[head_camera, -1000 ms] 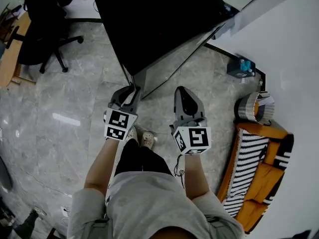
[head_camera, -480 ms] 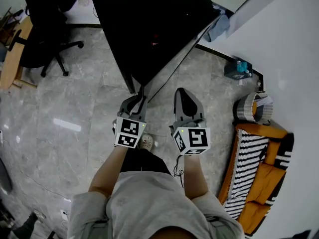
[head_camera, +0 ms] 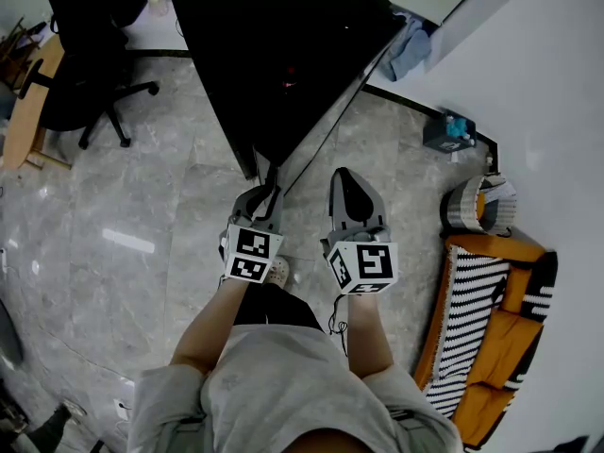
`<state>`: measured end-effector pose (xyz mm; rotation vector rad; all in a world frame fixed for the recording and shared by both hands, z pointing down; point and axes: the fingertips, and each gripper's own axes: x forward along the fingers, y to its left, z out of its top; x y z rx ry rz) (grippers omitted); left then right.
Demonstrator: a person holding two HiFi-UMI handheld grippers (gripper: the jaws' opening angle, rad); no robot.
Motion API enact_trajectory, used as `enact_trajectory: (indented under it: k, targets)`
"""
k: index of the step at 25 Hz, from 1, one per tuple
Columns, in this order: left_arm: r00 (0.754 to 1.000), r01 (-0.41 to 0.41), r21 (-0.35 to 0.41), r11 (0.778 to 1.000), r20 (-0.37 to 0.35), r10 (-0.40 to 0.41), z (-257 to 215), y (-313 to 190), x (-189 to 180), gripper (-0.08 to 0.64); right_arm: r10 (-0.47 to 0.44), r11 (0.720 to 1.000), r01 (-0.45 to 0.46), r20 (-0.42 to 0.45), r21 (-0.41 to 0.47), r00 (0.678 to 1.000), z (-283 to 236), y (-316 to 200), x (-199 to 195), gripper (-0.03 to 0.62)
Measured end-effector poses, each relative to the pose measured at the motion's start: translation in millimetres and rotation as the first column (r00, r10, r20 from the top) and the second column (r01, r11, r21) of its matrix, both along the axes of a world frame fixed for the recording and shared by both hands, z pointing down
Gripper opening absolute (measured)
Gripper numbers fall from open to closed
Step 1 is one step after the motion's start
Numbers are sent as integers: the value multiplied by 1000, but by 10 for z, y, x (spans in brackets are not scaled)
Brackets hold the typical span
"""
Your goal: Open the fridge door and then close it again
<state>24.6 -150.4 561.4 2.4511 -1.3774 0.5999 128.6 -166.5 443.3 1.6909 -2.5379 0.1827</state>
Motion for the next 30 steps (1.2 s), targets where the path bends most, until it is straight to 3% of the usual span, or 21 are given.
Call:
enact_trajectory:
  k: [15, 30]
  targets:
    - [1000, 6, -1, 1000, 4, -6, -4, -68, -85, 35, -4, 1000, 4, 4, 4, 1000, -34, -35, -4, 26]
    - [999, 44, -4, 999, 13, -44, 19, -347, -450, 41, -6, 1000, 6, 0, 0, 1000, -20, -133, -106, 26]
